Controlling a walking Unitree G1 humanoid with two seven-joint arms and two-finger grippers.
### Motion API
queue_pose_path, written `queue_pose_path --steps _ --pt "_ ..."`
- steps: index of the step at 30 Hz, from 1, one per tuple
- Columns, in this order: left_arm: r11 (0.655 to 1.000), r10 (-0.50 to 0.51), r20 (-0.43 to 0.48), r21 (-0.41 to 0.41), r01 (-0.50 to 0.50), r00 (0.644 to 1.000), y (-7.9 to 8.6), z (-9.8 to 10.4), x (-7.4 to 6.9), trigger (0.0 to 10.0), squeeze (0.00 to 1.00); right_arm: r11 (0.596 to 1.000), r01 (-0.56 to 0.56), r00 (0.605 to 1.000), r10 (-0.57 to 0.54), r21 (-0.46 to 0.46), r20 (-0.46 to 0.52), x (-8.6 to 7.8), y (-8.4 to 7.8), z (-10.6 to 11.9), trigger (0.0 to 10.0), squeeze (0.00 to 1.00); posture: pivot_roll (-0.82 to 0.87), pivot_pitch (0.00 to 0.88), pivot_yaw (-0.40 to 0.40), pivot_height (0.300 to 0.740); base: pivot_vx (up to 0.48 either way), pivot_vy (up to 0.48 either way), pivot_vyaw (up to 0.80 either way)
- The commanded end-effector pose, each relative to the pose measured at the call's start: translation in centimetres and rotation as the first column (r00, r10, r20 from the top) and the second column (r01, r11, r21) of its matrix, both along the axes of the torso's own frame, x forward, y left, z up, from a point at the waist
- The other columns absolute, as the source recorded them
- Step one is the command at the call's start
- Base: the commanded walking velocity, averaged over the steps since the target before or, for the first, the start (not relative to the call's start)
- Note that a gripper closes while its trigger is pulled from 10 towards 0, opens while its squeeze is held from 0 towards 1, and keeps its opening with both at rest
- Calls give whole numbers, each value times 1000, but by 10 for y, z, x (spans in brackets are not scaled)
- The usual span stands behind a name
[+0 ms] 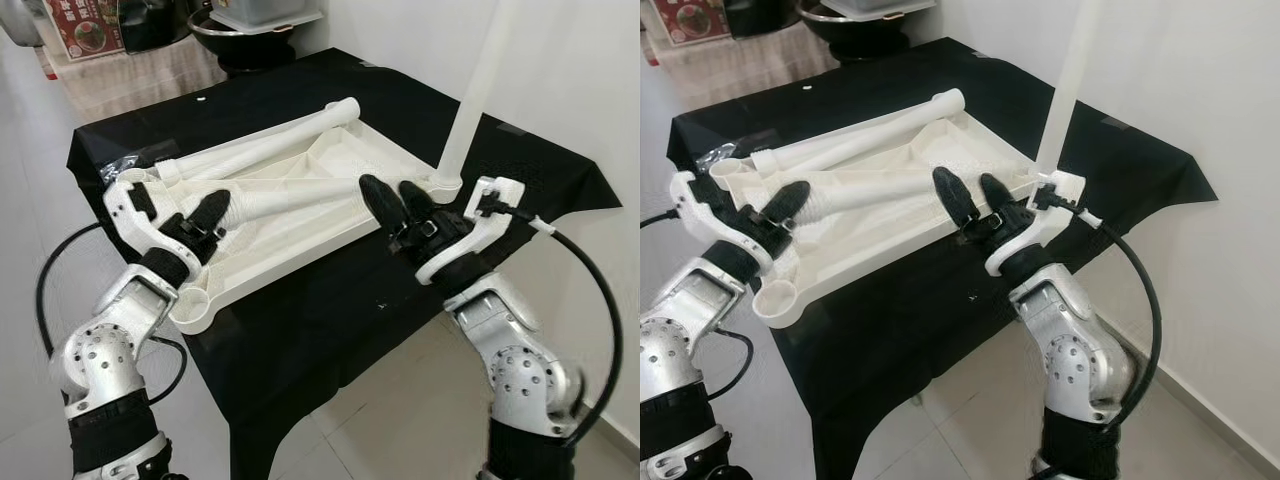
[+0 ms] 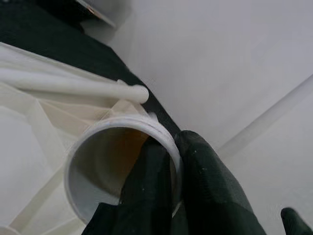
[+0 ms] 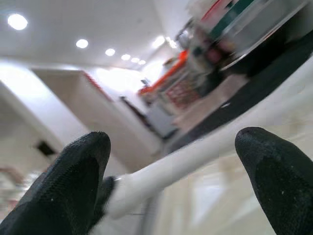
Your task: Building children table
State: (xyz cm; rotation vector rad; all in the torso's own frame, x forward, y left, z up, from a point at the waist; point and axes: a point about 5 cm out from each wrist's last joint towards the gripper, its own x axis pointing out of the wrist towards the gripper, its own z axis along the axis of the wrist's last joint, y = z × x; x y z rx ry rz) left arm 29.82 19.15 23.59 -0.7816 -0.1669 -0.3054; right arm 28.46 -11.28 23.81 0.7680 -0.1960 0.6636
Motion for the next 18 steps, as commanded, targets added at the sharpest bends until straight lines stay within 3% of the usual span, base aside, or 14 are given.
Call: queue_pose_path --steps 1,9,14,17,18 --pt "1000 17 32 -15 -16 999 6 5 -4 0 0 997 -57 998 57 44 -18 -1 6 3 10000 0 12 100 -17 740 0 0 0" --pt "999 23 69 -36 -21 997 13 12 -11 0 0 974 -212 971 219 86 -92 -11 27 -14 10000 0 29 108 -25 740 0 0 0" --pt "998 13 102 -66 -7 995 15 16 -15 0 0 969 -220 959 235 111 -159 -3 32 -27 10000 0 35 108 -25 740 0 0 0" --pt "987 -122 171 -79 137 978 -2 19 -25 0 0 970 -181 943 218 163 -252 19 49 -37 10000 0 50 111 -25 740 0 0 0" --pt "987 -122 171 -79 137 978 -2 19 -25 0 0 970 -181 943 218 163 -252 19 49 -37 10000 0 50 111 -25 740 0 0 0"
